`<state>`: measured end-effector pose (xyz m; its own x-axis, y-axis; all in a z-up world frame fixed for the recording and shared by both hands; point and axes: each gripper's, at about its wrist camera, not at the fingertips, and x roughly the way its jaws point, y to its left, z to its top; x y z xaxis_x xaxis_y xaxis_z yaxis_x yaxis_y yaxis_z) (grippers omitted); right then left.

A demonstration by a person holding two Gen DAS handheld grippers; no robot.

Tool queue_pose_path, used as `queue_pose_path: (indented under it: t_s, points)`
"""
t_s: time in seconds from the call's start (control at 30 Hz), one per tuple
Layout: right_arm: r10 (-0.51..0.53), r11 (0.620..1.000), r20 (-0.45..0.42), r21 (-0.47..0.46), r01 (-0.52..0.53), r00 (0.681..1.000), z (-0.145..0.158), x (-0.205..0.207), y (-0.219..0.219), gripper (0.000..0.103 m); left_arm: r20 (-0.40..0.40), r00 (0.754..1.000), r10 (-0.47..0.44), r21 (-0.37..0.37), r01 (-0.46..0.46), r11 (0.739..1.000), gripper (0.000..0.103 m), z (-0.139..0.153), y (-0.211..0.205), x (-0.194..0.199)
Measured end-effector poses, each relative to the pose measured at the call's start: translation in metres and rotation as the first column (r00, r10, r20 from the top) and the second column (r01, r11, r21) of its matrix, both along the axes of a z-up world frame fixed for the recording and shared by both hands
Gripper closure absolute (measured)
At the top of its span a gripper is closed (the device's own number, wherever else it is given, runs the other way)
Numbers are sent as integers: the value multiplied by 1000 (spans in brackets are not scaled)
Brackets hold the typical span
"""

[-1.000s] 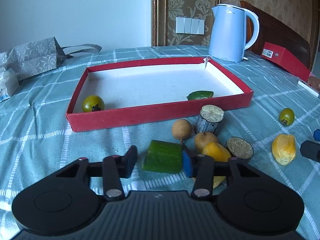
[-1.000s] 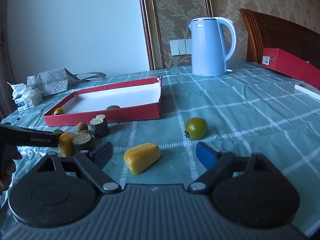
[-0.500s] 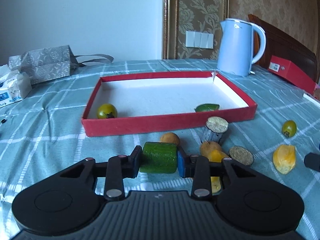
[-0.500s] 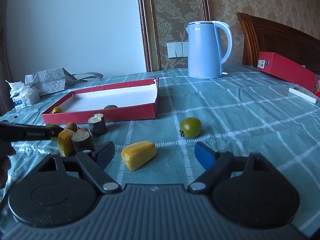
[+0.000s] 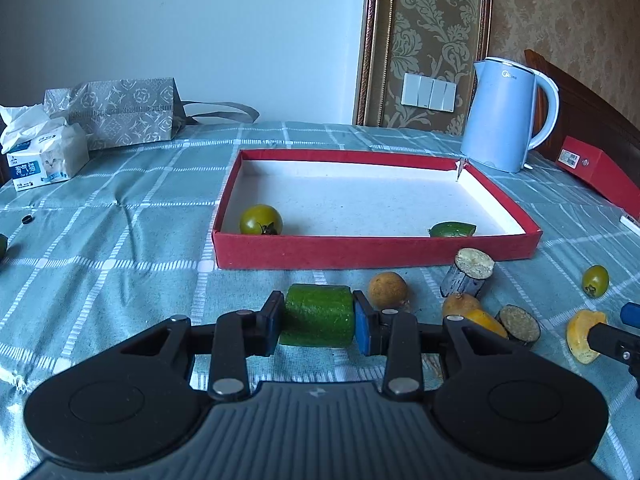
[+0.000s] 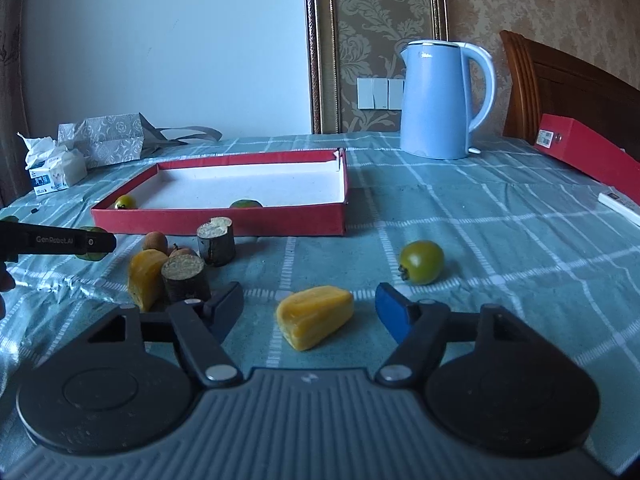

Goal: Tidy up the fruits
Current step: 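Hold the cucumber in the left gripper while the right gripper grasps the yellow pepper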

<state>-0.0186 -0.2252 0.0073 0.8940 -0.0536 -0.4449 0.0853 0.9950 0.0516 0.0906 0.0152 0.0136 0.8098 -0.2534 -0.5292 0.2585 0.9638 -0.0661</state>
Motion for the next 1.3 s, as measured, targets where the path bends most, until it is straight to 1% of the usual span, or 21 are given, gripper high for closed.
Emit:
queue_pose_path:
  t_s: [0.1, 0.23, 0.33, 0.43, 0.5, 0.6, 0.63, 0.83, 1.03, 1.13, 1.3]
  points:
    - [-3, 1000, -12, -7, 3, 1000, -1, 7, 1, 31, 0, 1000, 1, -11, -1, 1000, 68, 0, 3, 1]
    - [-3, 1000, -42, -2, 3, 999, -5, 16, 0, 37, -3, 1000, 5, -18, -5, 1000, 68, -1, 6, 2]
    - [-12, 1000, -60, 2, 12, 998, -9, 22, 0, 37, -7, 1000, 8, -20, -8, 1000, 68, -2, 9, 4]
    - [-7, 1000, -87, 19, 9, 996, -14, 28, -1, 44, -10, 1000, 10, -23, -11, 1000, 68, -3, 10, 4]
    - [-9, 1000, -95, 20, 10, 995, -16, 30, 0, 45, -11, 1000, 9, -21, -10, 1000, 68, -4, 10, 4]
    - [-17, 1000, -94, -3, 17, 995, -17, 31, 1, 54, -11, 1000, 8, -19, -8, 1000, 68, -4, 9, 3]
    - [-16, 1000, -92, -10, 15, 996, -16, 32, 1, 56, -12, 1000, 8, -20, -8, 1000, 68, -4, 9, 3]
    - [-13, 1000, -63, 24, 14, 998, -16, 27, -4, 57, -13, 1000, 8, -17, -9, 1000, 68, -4, 8, 0]
    - [-18, 1000, -33, 22, 19, 999, -13, 20, -5, 57, -14, 1000, 13, -23, -13, 1000, 68, -1, 10, -1]
    - [-28, 999, -18, 38, 29, 999, -11, 18, -8, 57, -10, 1000, 13, -24, -13, 1000, 68, 2, 9, 0]
    - [-30, 999, 7, 36, 29, 1000, -6, 12, -8, 57, 14, 1000, 1, -23, -1, 1000, 68, 13, 3, 3]
